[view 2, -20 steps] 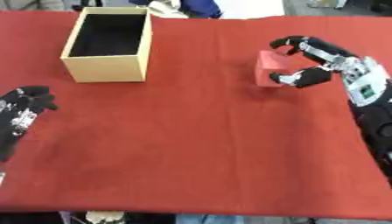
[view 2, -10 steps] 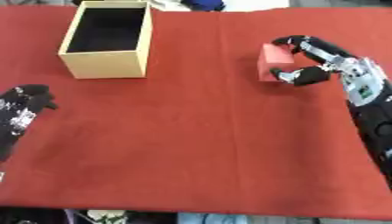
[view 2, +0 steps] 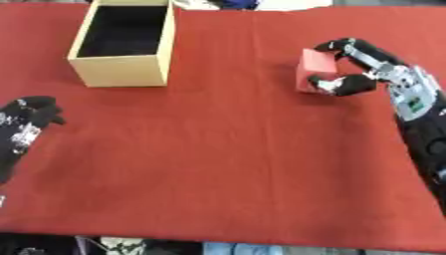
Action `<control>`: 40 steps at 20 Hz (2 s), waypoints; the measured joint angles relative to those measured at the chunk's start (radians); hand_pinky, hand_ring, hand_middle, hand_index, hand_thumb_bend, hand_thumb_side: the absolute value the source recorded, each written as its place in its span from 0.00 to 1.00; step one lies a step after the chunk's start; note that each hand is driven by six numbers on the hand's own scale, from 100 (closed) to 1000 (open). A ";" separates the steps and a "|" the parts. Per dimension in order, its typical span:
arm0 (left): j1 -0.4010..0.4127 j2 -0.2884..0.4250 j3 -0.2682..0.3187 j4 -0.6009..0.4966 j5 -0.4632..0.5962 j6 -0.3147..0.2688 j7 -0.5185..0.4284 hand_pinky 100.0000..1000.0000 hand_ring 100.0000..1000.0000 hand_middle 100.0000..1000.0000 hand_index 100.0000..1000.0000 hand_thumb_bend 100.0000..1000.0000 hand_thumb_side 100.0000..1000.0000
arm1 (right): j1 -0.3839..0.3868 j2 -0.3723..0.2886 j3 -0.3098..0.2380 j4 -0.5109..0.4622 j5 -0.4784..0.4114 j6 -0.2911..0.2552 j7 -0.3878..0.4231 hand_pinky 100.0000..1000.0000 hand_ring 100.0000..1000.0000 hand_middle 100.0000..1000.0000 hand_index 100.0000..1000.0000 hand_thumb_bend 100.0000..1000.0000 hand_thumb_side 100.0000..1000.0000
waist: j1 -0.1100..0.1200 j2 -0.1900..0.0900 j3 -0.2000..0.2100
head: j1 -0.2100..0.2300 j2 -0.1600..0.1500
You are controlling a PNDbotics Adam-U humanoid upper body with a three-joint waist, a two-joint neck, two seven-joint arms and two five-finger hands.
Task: Pick up objects on the table and place them in the box.
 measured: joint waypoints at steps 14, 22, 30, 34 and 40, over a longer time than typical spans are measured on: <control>-0.006 0.000 0.000 0.000 0.000 0.007 -0.002 1.00 0.55 0.55 0.71 0.43 0.51 | -0.021 0.000 0.057 -0.181 -0.132 -0.052 0.044 0.72 0.76 0.25 0.57 0.24 0.07 | -0.022 -0.011 -0.004 | 0.003 0.000; -0.006 0.001 -0.005 0.001 0.002 0.010 -0.006 1.00 0.55 0.55 0.71 0.43 0.51 | -0.094 0.044 0.074 -0.235 -0.184 -0.035 0.094 0.72 0.76 0.25 0.57 0.22 0.03 | -0.027 -0.026 -0.001 | 0.003 0.000; -0.003 0.002 -0.025 0.001 0.008 0.006 -0.024 1.00 0.55 0.55 0.71 0.43 0.50 | -0.155 0.134 0.072 -0.198 -0.172 -0.025 0.105 0.72 0.76 0.26 0.59 0.19 0.02 | -0.026 -0.041 0.039 | -0.017 0.000; -0.013 0.002 -0.045 0.001 0.014 0.004 -0.042 1.00 0.55 0.54 0.71 0.43 0.50 | -0.168 0.161 0.070 -0.179 -0.156 -0.025 0.104 0.73 0.76 0.28 0.60 0.18 0.02 | -0.029 -0.041 0.079 | -0.036 0.000; -0.043 0.003 -0.074 0.001 0.024 0.007 -0.073 1.00 0.55 0.54 0.71 0.43 0.50 | -0.179 0.180 0.063 -0.164 -0.132 -0.025 0.073 0.72 0.76 0.30 0.63 0.18 0.00 | -0.048 -0.042 0.131 | -0.077 0.000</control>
